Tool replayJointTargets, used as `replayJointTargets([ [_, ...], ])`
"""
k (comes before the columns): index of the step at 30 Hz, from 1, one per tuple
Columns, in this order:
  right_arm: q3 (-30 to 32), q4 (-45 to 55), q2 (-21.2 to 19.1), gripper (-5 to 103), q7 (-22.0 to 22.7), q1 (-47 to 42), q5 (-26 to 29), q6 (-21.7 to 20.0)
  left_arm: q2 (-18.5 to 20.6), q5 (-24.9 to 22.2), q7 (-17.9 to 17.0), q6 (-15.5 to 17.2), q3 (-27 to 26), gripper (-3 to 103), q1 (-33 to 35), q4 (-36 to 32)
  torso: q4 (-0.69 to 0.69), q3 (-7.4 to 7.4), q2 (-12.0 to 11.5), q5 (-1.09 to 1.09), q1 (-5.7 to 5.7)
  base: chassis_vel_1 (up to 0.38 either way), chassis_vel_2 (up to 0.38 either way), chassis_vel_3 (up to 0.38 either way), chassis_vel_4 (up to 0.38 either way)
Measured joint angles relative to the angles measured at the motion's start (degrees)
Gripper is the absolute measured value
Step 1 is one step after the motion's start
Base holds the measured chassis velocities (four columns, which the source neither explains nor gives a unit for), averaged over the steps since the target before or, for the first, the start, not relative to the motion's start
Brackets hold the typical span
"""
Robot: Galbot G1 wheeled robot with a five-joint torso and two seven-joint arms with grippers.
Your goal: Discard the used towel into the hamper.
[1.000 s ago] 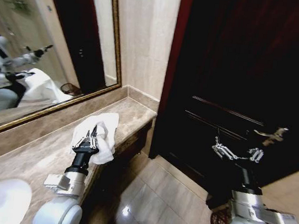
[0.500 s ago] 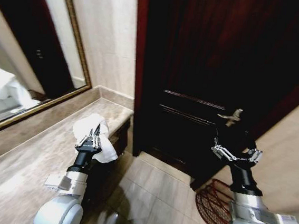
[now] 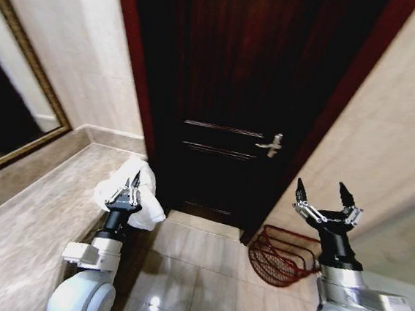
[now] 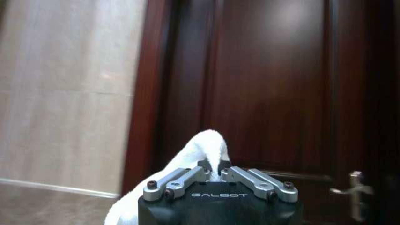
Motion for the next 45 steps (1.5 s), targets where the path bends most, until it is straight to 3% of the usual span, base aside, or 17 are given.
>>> replayJointTargets([
  [45,-1.0,-0.7,1.5,100,-0.5,-1.2,-1.2,1.9,0.3,-0.5,0.3,0.0,0.9,3,-1.4,0.0,0.0,0.0,0.0,0.02,0.0,-0.123,-0.126,-0.128,-0.122],
])
